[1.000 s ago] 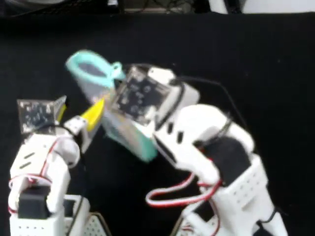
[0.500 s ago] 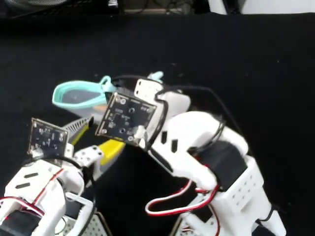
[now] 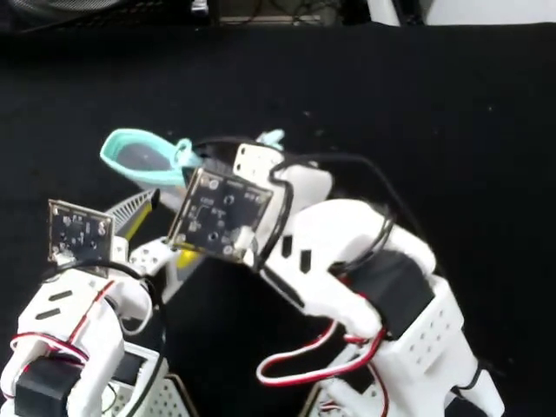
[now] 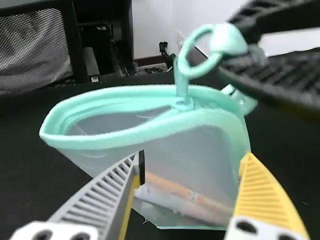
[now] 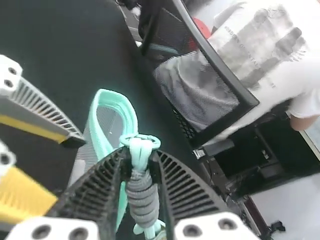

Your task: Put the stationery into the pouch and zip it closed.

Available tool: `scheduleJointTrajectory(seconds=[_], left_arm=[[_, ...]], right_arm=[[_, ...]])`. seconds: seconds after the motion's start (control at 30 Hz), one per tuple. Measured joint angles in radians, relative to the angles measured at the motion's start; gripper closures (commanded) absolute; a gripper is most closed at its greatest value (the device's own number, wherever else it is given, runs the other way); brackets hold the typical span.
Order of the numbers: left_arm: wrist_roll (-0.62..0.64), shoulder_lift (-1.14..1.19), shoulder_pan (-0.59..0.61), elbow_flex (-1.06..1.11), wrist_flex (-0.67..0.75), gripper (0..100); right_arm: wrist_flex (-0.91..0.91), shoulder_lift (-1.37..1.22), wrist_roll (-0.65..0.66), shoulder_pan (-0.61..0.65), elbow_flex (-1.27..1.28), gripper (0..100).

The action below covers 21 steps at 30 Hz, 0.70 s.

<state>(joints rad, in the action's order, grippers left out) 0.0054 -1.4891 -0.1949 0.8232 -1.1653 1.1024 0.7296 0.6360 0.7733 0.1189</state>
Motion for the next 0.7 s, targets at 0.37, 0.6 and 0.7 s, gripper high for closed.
scheduleJointTrajectory(seconds=[0.37,0.6,0.7], left_arm=[[0.0,0.0,-0.026,-0.052,-0.069,68],[0.002,0.0,-0.035,-0.052,-0.069,68],[0.002,-0.002,-0.023,-0.054,-0.069,68]], right_arm=[[0.101,0.008,0.055,0.095,-0.028,98.6],[0.104,0.06,0.055,0.097,-0.028,98.6],[0.104,0.103,0.055,0.097,-0.028,98.6]])
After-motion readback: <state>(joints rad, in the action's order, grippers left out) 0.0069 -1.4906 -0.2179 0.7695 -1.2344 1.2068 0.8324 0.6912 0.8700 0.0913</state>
